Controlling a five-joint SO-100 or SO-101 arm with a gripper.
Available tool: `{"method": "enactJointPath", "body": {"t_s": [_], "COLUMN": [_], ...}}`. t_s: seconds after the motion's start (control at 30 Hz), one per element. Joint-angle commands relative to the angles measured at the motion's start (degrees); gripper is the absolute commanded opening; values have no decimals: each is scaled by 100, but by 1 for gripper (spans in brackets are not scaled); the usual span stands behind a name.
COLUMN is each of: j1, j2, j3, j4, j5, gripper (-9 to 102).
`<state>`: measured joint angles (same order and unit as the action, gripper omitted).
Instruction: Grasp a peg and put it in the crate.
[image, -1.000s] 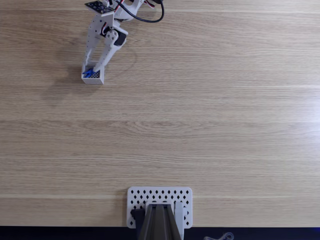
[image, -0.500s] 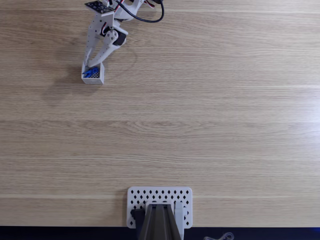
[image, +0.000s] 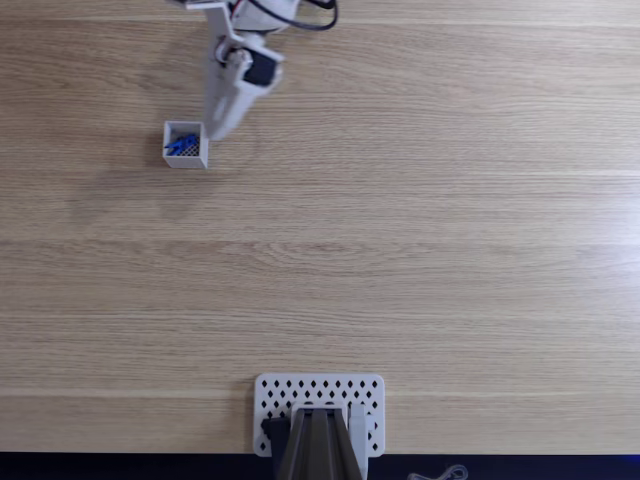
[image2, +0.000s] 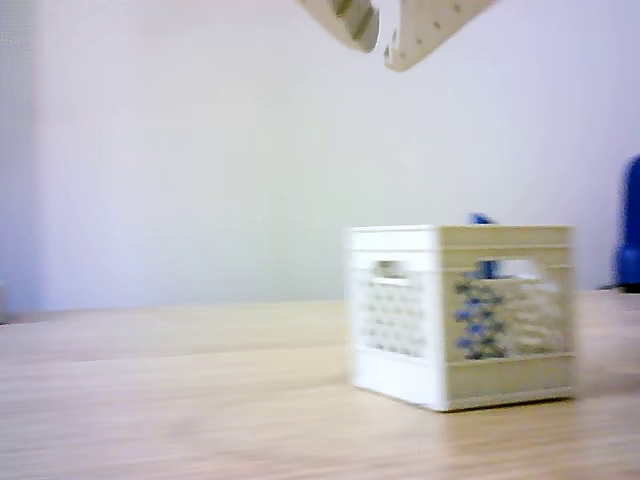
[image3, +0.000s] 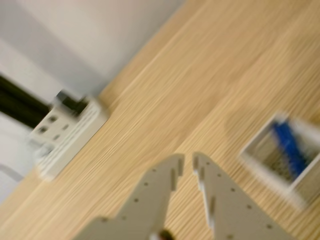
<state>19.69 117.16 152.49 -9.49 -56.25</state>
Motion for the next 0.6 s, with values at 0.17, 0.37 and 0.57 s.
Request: {"method": "enactJointPath", "body": {"t_s": [0.17,0.37,0.57], "j1": [-1538,-2224,-2391], "j2": [2619,4122,4975], "j3": [-343,-334,-299], "j4": [3472,5062,5950], "j5": [2452,4816,6231], "gripper": [-1,-1,0]}}
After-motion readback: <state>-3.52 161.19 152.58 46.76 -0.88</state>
